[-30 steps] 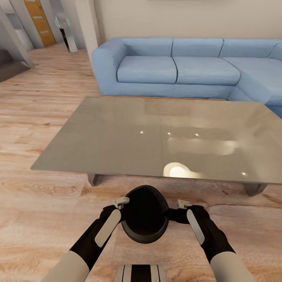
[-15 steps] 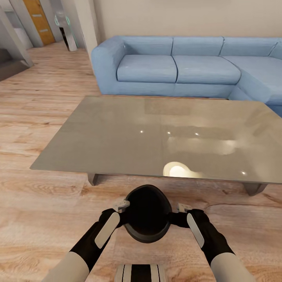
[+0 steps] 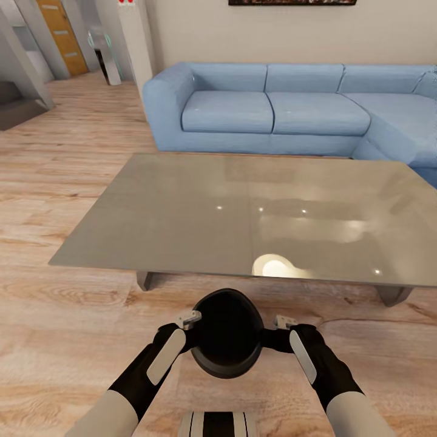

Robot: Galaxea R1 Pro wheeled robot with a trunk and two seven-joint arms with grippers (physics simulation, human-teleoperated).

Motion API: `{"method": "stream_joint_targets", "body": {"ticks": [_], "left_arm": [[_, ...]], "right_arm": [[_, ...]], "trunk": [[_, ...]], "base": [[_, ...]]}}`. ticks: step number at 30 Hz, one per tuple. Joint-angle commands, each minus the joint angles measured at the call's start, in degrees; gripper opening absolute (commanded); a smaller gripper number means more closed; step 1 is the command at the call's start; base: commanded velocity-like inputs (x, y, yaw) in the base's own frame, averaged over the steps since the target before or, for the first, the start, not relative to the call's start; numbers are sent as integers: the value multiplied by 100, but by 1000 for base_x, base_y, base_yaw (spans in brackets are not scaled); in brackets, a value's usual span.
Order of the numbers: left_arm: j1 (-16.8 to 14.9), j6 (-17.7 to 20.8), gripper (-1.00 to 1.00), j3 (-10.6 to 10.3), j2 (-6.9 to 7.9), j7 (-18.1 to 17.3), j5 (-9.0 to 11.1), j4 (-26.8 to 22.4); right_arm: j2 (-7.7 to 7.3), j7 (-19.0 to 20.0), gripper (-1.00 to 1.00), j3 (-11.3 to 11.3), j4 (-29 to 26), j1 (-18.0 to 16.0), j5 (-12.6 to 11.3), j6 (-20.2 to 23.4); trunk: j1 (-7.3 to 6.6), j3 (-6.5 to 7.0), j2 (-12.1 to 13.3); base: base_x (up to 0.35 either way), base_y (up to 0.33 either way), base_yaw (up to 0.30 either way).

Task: Place each of the two pumpkins and all three candles from the living room inside a cabinet in the living room (use any cabinet), then make sure every cabinet is closed, and position the cauldron so it is next to a table in the living room.

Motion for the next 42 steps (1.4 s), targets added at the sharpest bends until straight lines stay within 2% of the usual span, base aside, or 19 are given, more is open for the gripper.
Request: {"method": "stream_joint_targets", "body": {"ticks": [1, 23, 42], "left_arm": [[-3, 1, 100, -12, 3, 56, 57, -7], [-11, 10, 100, -18, -7, 55, 68, -5], [-12, 10, 100, -12, -5, 55, 81, -5]], "right_arm": [[-1, 22, 100, -4, -5, -2, 88, 26], [7, 22, 100, -4, 10, -2, 103, 26], [0, 22, 100, -4, 4, -2, 100, 26]], "trunk": [[-3, 18, 0], [-60, 506, 29], [-109, 927, 55]], "base": [[0, 0, 0], [0, 0, 0], [-129, 29, 0]]}}
